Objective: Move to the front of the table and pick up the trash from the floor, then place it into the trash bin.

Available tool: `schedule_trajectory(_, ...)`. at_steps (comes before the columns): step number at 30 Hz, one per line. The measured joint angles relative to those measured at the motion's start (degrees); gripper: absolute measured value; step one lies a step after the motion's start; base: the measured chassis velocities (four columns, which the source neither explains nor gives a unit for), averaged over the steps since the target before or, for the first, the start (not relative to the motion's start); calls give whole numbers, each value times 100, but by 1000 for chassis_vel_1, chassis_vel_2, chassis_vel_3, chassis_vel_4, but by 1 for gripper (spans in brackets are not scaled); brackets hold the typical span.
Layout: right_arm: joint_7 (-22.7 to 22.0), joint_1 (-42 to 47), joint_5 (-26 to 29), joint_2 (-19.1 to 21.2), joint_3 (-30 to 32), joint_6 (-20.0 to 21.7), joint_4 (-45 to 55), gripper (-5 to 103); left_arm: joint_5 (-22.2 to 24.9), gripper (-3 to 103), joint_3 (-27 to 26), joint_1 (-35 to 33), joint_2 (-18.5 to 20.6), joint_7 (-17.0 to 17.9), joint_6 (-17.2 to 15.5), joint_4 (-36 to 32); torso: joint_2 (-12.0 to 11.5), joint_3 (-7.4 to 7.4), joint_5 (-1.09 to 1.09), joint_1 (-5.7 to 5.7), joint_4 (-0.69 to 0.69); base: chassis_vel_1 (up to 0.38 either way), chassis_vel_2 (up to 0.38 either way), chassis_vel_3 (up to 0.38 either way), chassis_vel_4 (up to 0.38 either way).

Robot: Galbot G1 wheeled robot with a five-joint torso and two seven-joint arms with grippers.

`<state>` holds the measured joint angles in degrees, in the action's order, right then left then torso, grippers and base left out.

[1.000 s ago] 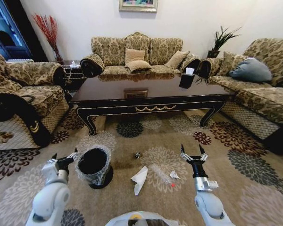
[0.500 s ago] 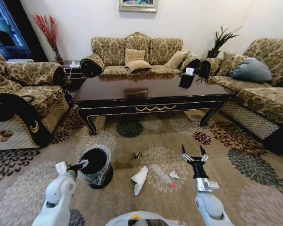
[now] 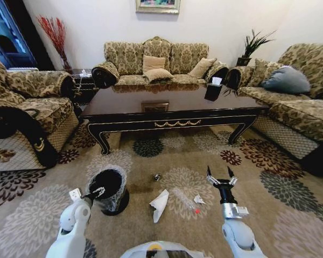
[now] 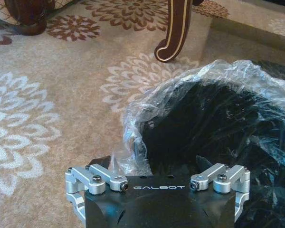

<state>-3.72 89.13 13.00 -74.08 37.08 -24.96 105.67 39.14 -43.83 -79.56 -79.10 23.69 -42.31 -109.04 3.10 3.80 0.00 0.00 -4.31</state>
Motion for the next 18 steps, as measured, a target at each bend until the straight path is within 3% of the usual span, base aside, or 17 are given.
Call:
schedule_trajectory(1,0,2,0,1,3,0,0,100,2,103,0,3,4,0,2,9,0,0,0,0,0,0,0,0,0)
schedule_trajectory(3,-1,9,1,1,8,0,0,100,2,95,-1,14,10,1,5,33,0,0,0,0,0,0,0,0,0)
schedule_trajectory(5,0,10,1,1,9,0,0,100,1,95,-1,21,12,1,6,47,0,0,0,0,0,0,0,0,0)
schedule_trajectory(9,0,13,2,3,13,-2,2,100,9,74,-7,37,24,-12,9,102,0,0,0,0,0,0,0,0,0)
schedule_trajectory(11,0,13,2,3,14,-3,3,100,29,74,-7,34,33,-23,9,109,0,0,0,0,0,0,0,0,0)
schedule_trajectory(14,1,18,1,5,22,-6,10,100,25,57,-18,11,74,-72,23,149,0,-1,2,0,0,0,0,0,0)
schedule_trajectory(18,-41,14,-7,1,27,-7,11,100,8,46,-45,-8,99,-78,42,180,0,-1,2,0,0,0,0,0,0)
